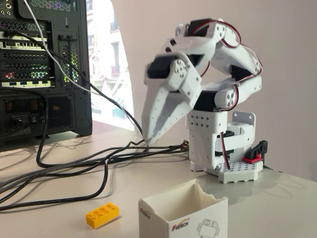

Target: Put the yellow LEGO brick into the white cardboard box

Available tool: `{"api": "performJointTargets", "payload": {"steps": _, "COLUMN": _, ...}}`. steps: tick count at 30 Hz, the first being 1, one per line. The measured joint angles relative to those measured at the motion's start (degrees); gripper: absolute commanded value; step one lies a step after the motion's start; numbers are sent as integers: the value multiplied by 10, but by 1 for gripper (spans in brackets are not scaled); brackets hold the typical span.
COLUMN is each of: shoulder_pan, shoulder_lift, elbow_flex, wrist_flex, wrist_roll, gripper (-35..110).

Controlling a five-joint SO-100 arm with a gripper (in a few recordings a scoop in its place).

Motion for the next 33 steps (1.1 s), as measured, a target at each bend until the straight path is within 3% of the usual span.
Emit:
{"api": "performJointTargets", "payload": {"steps": 10, "shoulder_pan": 20, "shoulder_lift": -192, "elbow_flex": -151, "wrist_flex": 0, "wrist_roll": 83, "gripper": -9}}
{"api": "performJointTargets", "payload": {"steps": 33, "shoulder_pan": 101, "shoulder_lift": -560, "elbow_flex": -304, "wrist_flex": -69, "wrist_roll": 483, "gripper": -7}}
